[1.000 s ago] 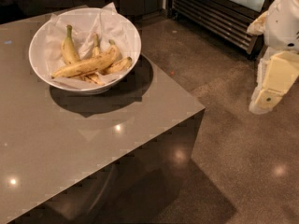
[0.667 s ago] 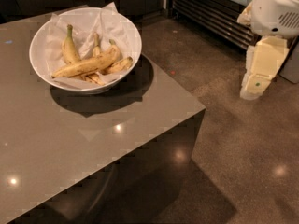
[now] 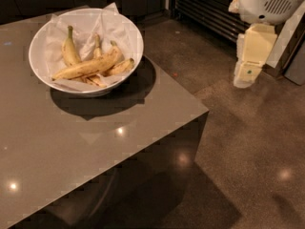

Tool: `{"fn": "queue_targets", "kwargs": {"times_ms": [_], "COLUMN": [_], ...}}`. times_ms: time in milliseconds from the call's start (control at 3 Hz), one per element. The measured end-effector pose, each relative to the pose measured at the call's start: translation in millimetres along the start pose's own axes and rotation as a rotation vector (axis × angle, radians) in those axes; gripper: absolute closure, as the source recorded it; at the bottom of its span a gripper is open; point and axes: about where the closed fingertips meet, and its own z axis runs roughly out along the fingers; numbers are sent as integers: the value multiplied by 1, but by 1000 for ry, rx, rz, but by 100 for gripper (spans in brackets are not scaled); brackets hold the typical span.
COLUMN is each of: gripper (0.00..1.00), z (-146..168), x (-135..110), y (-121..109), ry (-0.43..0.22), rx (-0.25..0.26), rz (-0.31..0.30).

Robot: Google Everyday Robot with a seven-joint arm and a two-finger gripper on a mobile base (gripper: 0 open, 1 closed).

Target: Pick banana from white bowl

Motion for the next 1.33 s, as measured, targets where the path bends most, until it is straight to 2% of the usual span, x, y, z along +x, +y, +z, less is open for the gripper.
{"fn": "queue_targets", "kwargs": {"times_ms": [333, 667, 1000, 1333], "gripper": [0, 0, 0, 0], "z": [1, 3, 8, 15], "x": [-9, -36, -76, -102], "y": [-13, -35, -52, -56], "ry": [-17, -21, -28, -51], "rx": [18, 31, 35, 34], "rz": [-21, -111, -224, -285]}}
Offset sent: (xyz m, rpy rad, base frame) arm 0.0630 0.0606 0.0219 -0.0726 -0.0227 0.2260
